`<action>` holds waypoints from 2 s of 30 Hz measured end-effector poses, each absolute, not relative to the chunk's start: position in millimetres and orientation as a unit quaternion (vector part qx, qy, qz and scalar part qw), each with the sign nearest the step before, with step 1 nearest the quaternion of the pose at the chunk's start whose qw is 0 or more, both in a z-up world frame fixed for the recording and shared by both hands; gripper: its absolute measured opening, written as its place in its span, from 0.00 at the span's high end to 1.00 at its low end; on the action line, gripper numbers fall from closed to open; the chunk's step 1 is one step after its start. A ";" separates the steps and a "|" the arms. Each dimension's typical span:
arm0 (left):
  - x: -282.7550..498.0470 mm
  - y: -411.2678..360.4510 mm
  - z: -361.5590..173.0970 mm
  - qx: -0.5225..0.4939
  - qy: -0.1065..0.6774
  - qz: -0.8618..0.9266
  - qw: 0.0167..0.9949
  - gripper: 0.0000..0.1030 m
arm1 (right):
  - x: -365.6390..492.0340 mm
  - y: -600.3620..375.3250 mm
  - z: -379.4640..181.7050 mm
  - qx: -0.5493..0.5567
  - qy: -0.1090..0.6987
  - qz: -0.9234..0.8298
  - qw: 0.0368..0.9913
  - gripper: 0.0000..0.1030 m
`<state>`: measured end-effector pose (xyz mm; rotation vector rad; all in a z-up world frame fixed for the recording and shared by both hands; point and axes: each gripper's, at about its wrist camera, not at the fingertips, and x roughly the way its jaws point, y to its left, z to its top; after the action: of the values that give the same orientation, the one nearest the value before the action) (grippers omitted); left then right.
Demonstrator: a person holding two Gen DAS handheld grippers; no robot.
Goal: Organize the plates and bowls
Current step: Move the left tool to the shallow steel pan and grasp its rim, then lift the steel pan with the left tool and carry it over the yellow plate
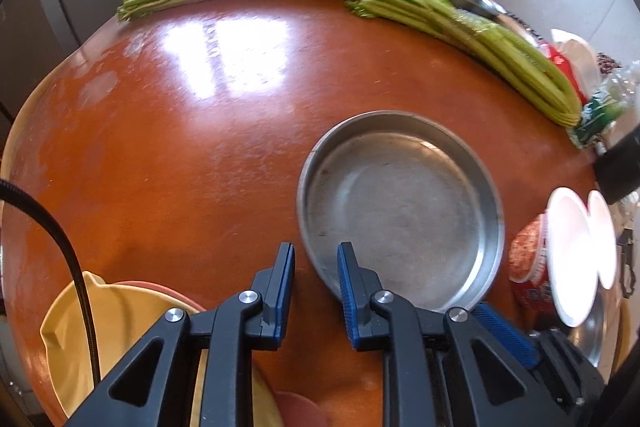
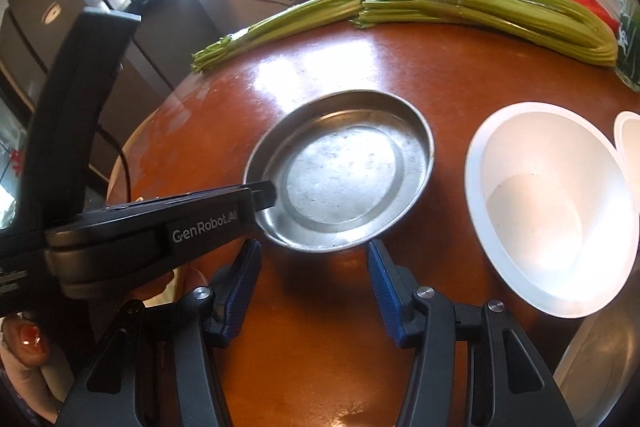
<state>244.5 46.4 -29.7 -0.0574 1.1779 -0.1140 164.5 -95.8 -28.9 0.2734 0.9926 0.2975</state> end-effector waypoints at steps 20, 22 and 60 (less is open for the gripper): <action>251.7 61.6 -31.4 -0.023 0.549 -0.021 0.835 0.77 | 177.7 -85.8 -33.2 0.105 0.472 0.132 0.865 0.44; 251.0 63.0 -28.6 -0.027 0.545 -0.021 0.838 0.77 | 175.3 -85.4 -28.6 0.102 0.463 0.136 0.870 0.44; 156.1 111.3 56.5 -0.065 0.441 0.018 0.895 0.77 | 108.6 -43.8 56.3 0.026 0.336 0.217 0.916 0.44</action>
<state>156.1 111.3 56.5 -0.1356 0.9136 0.0377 108.6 -43.8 56.3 0.0525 0.6919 0.4457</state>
